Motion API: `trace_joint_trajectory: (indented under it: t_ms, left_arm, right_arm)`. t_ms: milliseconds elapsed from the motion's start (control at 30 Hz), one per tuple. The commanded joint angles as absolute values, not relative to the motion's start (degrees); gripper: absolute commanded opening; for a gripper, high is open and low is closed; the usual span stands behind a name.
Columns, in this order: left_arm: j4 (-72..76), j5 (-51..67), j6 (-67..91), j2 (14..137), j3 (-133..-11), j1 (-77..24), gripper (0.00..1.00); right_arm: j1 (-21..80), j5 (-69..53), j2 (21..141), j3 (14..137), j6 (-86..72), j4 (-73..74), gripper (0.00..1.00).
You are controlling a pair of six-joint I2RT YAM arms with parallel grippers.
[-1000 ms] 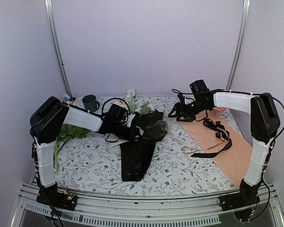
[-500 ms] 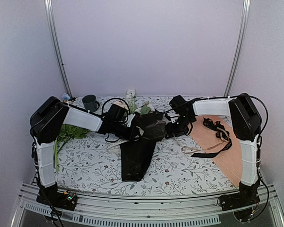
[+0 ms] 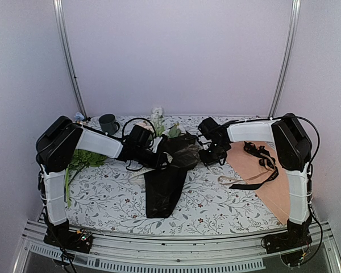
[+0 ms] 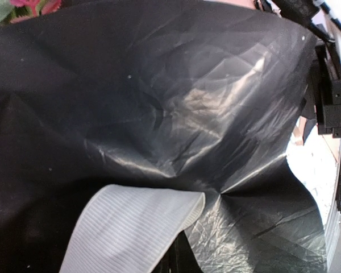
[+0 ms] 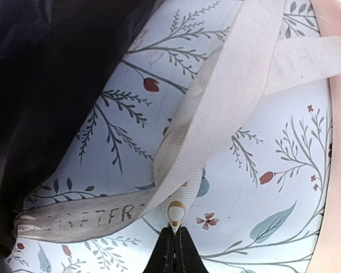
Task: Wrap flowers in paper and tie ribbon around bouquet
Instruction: Cross the ribbon over the folded bouquet.
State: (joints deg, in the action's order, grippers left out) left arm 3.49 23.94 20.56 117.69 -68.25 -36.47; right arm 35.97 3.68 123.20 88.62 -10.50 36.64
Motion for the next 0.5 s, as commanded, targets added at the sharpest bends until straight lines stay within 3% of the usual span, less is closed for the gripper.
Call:
trace_joint_trajectory:
  t_ms: [0, 200, 467]
  left_arm:
    - [2.1, 23.2, 19.5, 116.2, -67.7, -35.4, 0.00]
    - [2.0, 23.1, 19.3, 116.0, -67.7, -35.4, 0.00]
    - [2.2, 23.1, 18.9, 116.5, -68.0, -35.2, 0.00]
  right_arm:
    - [34.8, 7.0, 126.6, 85.1, -10.7, 39.3, 0.00]
    - [30.0, -2.3, 115.1, 82.5, -10.6, 35.7, 0.00]
    - [28.6, -37.7, 86.9, 81.7, 7.2, 35.4, 0.00]
